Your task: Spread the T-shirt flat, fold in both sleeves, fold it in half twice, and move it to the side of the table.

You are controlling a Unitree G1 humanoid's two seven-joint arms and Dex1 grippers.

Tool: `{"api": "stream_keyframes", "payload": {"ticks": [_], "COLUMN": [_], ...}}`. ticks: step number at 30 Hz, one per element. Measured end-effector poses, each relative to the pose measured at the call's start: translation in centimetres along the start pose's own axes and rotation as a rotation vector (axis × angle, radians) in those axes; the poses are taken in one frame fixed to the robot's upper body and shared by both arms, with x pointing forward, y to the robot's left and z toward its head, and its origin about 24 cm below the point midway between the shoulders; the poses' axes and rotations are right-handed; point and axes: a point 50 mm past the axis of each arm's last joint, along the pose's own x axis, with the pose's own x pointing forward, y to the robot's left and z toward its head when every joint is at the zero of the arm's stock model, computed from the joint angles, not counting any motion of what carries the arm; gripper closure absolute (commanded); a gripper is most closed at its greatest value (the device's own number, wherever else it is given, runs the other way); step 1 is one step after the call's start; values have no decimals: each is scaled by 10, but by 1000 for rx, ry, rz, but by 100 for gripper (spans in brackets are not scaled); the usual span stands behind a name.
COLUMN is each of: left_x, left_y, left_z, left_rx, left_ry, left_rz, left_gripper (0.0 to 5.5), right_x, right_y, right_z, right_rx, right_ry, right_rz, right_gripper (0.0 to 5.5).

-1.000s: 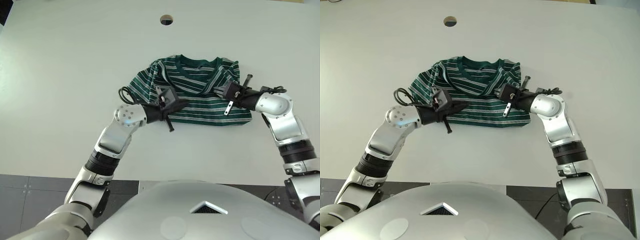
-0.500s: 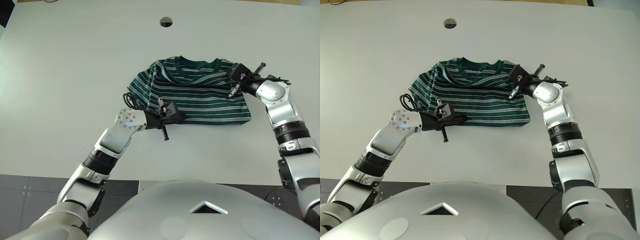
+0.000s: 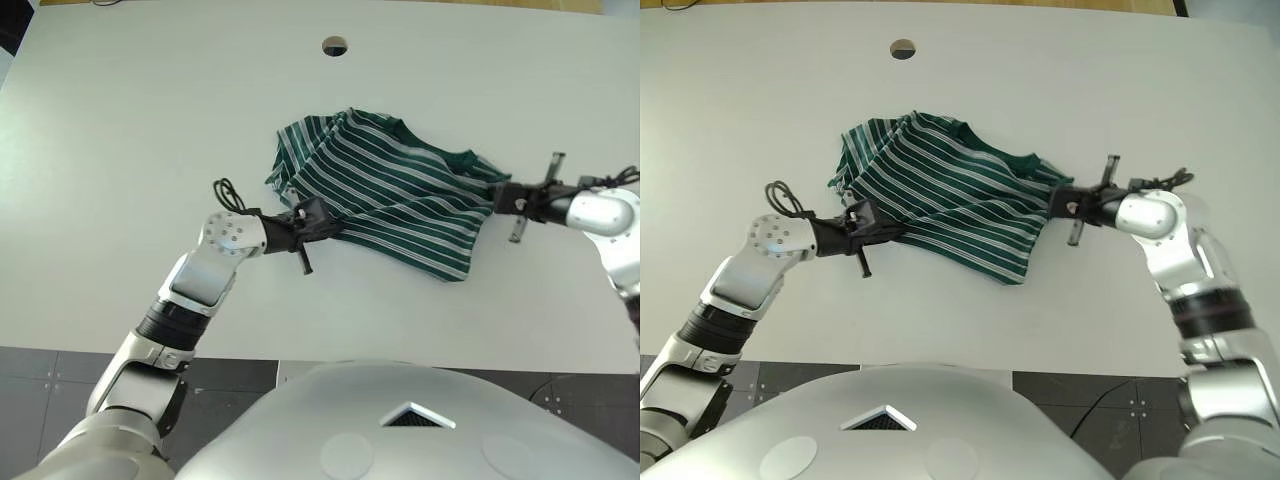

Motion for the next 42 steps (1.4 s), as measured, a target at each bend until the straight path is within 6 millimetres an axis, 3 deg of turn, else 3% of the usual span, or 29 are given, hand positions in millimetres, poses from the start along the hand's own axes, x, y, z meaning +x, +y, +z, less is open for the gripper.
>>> {"api": "stream_keyframes", "payload": {"ticks": [2,5,8,14,20,23,25,27,30,35,40,42], "left_x": [-8,-18,-20,-19,-16,-31,-42,-53,-66,-77,-75,-72], "left_y": [7,17,22,28,30,38,39,33,22,-9,-31,-32], "left_z": [-3,-8,-8,-6,-3,19,31,37,36,6,-12,-12], "left_rx": [7,-6,-8,11,51,141,194,265,347,527,729,804], "left_ry": [20,52,59,62,-10,-189,-264,-307,-297,-61,105,109], "left_rz": [29,72,86,101,130,201,218,203,170,35,-71,-54], "left_gripper": [539,539,539,539,521,486,455,419,368,324,324,324], "right_x": [-15,-27,-32,-34,-39,-50,-52,-45,-34,-38,-40,-38], "right_y": [18,57,76,79,31,2,-3,-2,12,20,18,24], "right_z": [11,51,77,109,90,80,76,64,42,19,29,44], "right_rx": [-23,-18,-11,-14,42,52,15,-145,-399,-614,-737,-787], "right_ry": [-50,-243,-362,-518,-511,-538,-526,-404,-236,-143,-206,-285], "right_rz": [100,307,408,416,123,-40,-85,-109,-12,86,69,57], "right_gripper": [540,540,540,540,540,496,460,418,360,284,279,279]}}
